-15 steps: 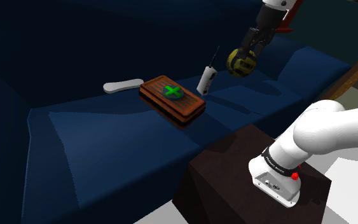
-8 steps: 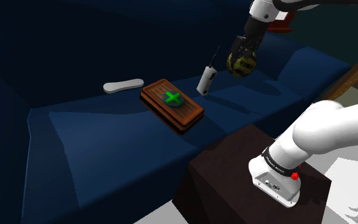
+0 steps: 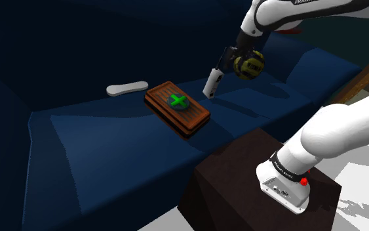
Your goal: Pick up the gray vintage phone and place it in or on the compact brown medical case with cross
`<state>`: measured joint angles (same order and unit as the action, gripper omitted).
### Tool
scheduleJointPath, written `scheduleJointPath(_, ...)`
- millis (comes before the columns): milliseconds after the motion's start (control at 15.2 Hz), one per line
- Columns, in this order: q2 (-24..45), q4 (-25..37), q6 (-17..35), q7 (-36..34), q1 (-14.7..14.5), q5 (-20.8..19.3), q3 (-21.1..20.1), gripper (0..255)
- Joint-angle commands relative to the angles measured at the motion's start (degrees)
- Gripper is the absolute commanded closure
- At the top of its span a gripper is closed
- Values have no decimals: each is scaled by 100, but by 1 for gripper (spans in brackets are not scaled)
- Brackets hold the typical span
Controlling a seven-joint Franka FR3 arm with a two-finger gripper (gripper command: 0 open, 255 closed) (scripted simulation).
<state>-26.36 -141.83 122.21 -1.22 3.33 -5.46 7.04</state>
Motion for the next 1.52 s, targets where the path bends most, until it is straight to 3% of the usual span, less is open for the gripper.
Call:
scheduleJointPath(0,427,136,395,129,40,-2,139,0)
scheduleJointPath(396,1683,597,1431,455,67,209,432,0)
scheduleJointPath(924,2147,459,2027,535,57,317,465,0)
scheduleJointPath(1452,2146,459,2026,535,58,317,464,0)
